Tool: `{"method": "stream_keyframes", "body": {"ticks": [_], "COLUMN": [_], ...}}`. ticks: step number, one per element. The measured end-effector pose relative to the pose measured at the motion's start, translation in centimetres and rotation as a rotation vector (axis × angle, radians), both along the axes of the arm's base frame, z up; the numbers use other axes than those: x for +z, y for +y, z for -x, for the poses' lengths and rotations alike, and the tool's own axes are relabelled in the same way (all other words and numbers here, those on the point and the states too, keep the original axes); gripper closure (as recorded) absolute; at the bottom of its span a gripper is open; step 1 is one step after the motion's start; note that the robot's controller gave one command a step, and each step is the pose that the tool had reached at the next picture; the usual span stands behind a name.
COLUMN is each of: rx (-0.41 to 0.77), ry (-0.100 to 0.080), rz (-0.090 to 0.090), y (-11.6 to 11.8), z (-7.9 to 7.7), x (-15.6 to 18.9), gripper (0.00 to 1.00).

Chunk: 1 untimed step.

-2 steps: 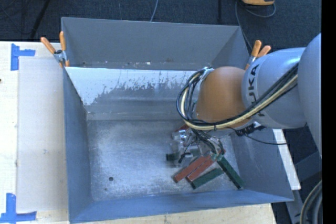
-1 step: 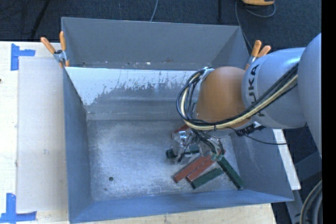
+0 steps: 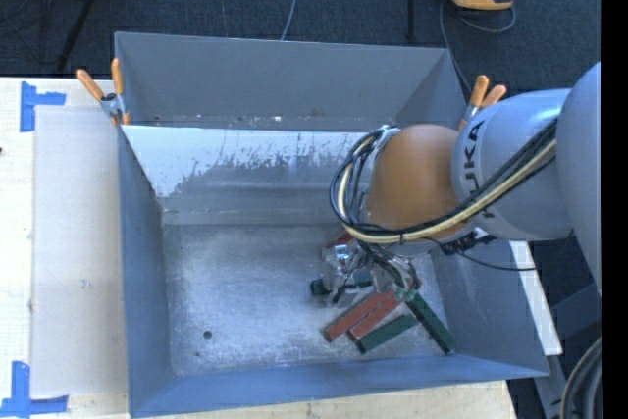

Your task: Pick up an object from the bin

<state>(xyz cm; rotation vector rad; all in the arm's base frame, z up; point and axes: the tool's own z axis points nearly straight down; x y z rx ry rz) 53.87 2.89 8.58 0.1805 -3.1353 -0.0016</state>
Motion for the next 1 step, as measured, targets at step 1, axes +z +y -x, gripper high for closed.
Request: {"method": "stream_keyframes", "body": {"ticks": [1], "rx": [0.016], "ry": [-0.011], "rz": [0.001], "y": [-0.33], "z": [-2.87], "x": [16.82], "gripper": [1.0]}}
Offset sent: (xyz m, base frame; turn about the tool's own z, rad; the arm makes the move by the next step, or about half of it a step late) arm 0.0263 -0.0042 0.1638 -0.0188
